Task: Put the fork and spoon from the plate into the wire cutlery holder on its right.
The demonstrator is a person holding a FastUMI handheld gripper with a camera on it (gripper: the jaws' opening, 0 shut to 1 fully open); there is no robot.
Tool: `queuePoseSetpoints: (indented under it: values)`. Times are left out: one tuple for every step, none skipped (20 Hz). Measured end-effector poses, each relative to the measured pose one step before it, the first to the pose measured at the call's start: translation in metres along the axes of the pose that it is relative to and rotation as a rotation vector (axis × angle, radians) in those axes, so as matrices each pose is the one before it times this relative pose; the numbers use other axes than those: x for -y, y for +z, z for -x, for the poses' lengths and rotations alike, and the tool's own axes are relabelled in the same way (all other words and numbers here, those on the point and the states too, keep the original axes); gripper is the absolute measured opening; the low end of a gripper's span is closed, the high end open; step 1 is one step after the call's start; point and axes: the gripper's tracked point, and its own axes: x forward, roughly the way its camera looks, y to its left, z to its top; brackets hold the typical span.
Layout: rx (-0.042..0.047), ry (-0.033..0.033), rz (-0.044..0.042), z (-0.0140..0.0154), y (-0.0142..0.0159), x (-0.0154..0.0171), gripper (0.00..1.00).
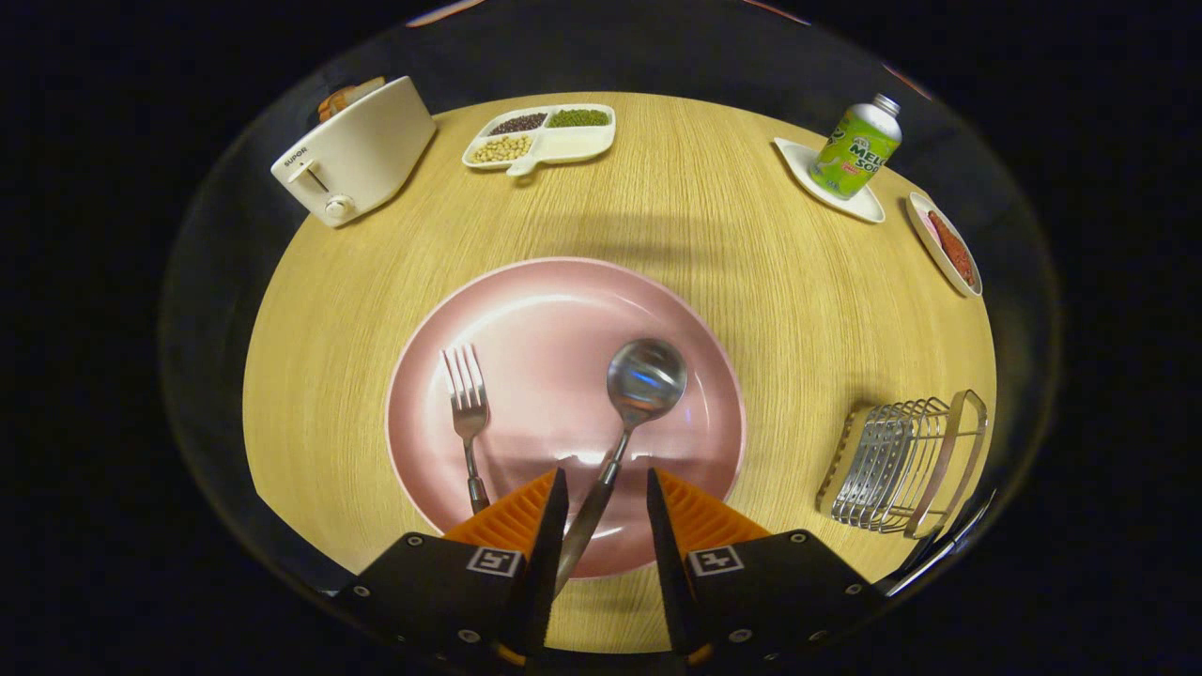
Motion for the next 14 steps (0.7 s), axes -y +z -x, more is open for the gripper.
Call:
queuePoseSetpoints:
  values:
    - [-0.01566,0.0106,-0.00247,0.00033,-0.0017,-0.00231,0.45]
    - [-0.00672,0.00159,-0.0037,-0.00378,-0.00137,-0.00052,0.32]
    - [0.00485,-0.00838,0.0041,-0.00168,0.00108,0.00232,0.28]
    - [0.01216,-0.01539,0.00961,0.00196,0.00141,0.00463,0.21]
    - [0.01386,-0.00806,0.01006,-0.0004,0.00329,0.00342,0.19]
    - [0.00775,0.00648,0.00617,0.00015,-0.0006,0.00003,0.12]
    - [0.0069,0.01009,0.00446,0.00032,0.00035,-0.0005,0.1]
    - [0.00795,0.0047,0.00611,-0.00077,0.00026,0.00006,0.1]
    - [0.00788,0.00178,0.00703,0.00011,0.00152,0.00078,0.08]
    - [0.00632,0.00754,0.00164,0.00074,-0.0007,-0.00019,0.07]
    - [0.0041,0.00824,-0.01299,0.00103,0.00033,-0.00037,0.06]
    - [0.01126,-0.00429,-0.01283,0.00206,0.00081,0.00217,0.05]
    - [0.01961,-0.01506,-0.0027,0.00325,0.00278,0.00415,0.05]
    - [0.01914,0.00263,0.00072,0.00555,0.0015,0.00298,0.05]
